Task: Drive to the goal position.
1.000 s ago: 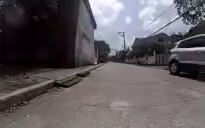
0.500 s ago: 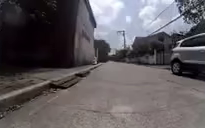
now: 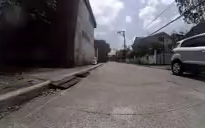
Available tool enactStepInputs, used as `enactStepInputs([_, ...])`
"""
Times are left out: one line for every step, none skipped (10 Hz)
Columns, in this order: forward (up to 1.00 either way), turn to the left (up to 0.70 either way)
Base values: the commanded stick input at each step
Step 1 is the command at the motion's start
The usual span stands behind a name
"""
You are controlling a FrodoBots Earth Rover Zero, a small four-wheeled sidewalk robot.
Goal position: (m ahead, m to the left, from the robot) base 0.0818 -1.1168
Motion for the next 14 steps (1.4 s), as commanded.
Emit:
enactStepInputs([0.00, -1.00])
enactStepInputs([0.00, -1.00])
enactStepInputs([0.00, -1.00])
enactStepInputs([0.00, -1.00])
enactStepInputs([0.00, -1.00])
enactStepInputs([0.00, -1.00])
enactStepInputs([0.00, -1.00])
enactStepInputs([0.00, -1.00])
enactStepInputs([0.00, -1.00])
enactStepInputs([0.00, -1.00])
enactStepInputs([0.00, -1.00])
enactStepInputs([0.00, -1.00])
enactStepInputs([0.00, -1.00])
enactStepInputs([0.00, -1.00])
